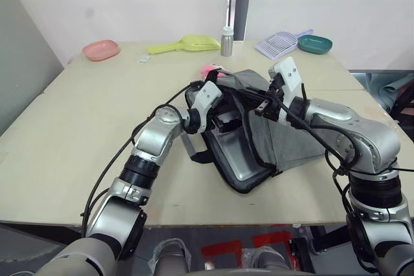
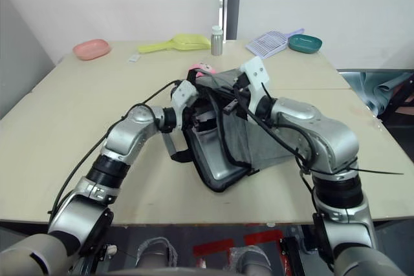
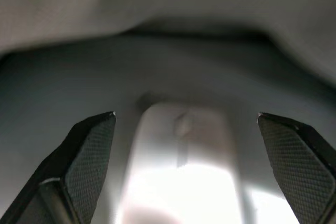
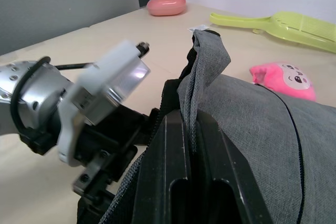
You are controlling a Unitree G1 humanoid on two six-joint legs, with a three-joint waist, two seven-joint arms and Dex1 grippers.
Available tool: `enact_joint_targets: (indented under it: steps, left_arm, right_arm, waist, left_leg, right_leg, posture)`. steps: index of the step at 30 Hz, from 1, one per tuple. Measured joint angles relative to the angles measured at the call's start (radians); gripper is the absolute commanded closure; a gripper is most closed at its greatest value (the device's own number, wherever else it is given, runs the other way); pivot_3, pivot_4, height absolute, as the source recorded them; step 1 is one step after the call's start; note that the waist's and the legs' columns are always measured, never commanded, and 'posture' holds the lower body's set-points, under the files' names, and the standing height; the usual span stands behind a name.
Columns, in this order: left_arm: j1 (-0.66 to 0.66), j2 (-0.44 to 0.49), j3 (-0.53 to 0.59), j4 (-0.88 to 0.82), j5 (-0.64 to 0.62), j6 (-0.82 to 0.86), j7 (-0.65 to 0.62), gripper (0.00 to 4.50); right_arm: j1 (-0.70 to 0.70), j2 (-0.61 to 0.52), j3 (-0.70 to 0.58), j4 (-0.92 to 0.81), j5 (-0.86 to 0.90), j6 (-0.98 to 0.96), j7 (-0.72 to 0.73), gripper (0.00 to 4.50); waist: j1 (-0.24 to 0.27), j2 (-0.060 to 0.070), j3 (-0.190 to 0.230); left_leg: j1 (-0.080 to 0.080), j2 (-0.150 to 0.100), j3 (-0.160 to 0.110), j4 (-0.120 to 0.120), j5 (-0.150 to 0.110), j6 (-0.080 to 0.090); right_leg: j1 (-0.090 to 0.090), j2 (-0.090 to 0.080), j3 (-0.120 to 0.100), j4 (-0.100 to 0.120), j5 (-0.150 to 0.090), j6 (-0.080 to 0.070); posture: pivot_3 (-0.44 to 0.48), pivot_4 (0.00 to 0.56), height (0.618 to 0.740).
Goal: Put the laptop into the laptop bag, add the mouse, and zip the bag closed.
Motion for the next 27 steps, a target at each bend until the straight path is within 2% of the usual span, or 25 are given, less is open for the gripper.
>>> enact_joint_targets:
  steps: [7,12,16,21,27]
  left_arm:
    - [0.022,0.183,0.014,-0.114,-0.014,0.034,-0.062,0.03]
    - [0.148,0.309,0.02,-0.202,-0.055,0.016,-0.157,0.03]
    - [0.202,0.358,0.051,-0.233,-0.094,0.014,-0.193,0.03]
    - [0.207,0.341,0.049,-0.212,-0.088,-0.041,-0.188,0.03]
    - [0.16,0.248,-0.008,-0.036,-0.029,-0.155,-0.16,0.03]
  right_arm:
    - [-0.001,0.001,0.001,0.0,0.0,0.0,0.001,4.5]
    - [-0.004,0.002,0.002,0.0,0.002,0.0,0.002,4.5]
    - [-0.004,0.003,0.002,0.0,0.001,0.0,-0.002,4.5]
    - [-0.004,0.005,0.002,0.0,0.0,0.0,-0.005,4.5]
    - [-0.004,0.011,0.006,-0.001,-0.001,0.0,-0.006,4.5]
  waist:
    - [-0.003,0.001,0.0]
    - [-0.006,0.001,0.001]
    - [-0.005,0.002,0.001]
    - [-0.004,0.002,0.001]
    - [-0.007,0.002,0.001]
  left_leg:
    - [0.0,0.0,0.0,0.0,-0.002,-0.003]
    - [0.0,0.0,0.0,-0.002,-0.002,-0.003]
    - [0.0,0.0,0.0,-0.002,-0.002,-0.004]
    - [0.0,0.0,0.0,-0.001,-0.002,-0.004]
    - [0.0,0.0,0.0,-0.001,-0.002,-0.003]
  right_leg:
    - [0.0,0.0,0.0,-0.001,0.0,0.0]
    - [0.0,0.0,-0.001,-0.002,0.0,0.0]
    - [0.0,0.0,-0.001,-0.002,0.0,0.0]
    - [0.0,0.0,-0.001,-0.001,0.0,0.0]
    - [0.0,0.0,-0.001,-0.001,0.0,0.0]
  posture:
    - [0.0,0.15,0.74]
    - [0.0,0.15,0.74]
    - [0.0,0.15,0.74]
    - [0.0,0.15,0.74]
    - [0.0,0.15,0.74]
